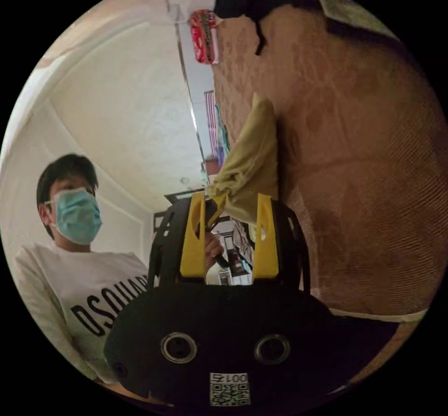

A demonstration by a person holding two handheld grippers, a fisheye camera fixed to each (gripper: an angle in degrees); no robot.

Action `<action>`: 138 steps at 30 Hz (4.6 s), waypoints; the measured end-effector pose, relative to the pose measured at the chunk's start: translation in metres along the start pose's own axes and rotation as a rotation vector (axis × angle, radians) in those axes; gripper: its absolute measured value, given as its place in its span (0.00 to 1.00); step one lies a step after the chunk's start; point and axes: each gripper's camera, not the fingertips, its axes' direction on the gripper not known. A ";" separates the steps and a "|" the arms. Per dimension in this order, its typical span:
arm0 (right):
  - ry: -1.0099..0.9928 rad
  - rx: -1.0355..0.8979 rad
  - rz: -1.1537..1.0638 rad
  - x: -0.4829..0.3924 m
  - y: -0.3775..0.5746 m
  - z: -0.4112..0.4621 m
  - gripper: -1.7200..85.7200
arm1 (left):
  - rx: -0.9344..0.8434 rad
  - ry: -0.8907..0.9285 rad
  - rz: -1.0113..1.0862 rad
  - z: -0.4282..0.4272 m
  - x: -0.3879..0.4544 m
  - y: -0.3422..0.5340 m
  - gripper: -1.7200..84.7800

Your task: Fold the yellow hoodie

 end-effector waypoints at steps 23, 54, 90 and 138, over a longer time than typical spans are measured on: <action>0.235 -0.496 -0.331 -0.149 -0.046 0.249 0.09 | 0.344 0.082 -0.020 -0.243 -0.099 0.140 0.00; 1.043 -0.737 -1.151 -0.176 0.368 0.696 0.03 | 0.376 -0.350 -0.272 -0.411 -0.233 0.275 0.01; 1.294 -0.478 -1.244 -0.160 0.328 0.608 0.04 | -0.133 -0.657 -0.259 -0.230 -0.264 0.271 0.01; -0.145 -0.406 0.083 -0.055 0.046 0.298 0.11 | 0.924 0.960 -1.010 -0.186 -0.387 0.334 0.38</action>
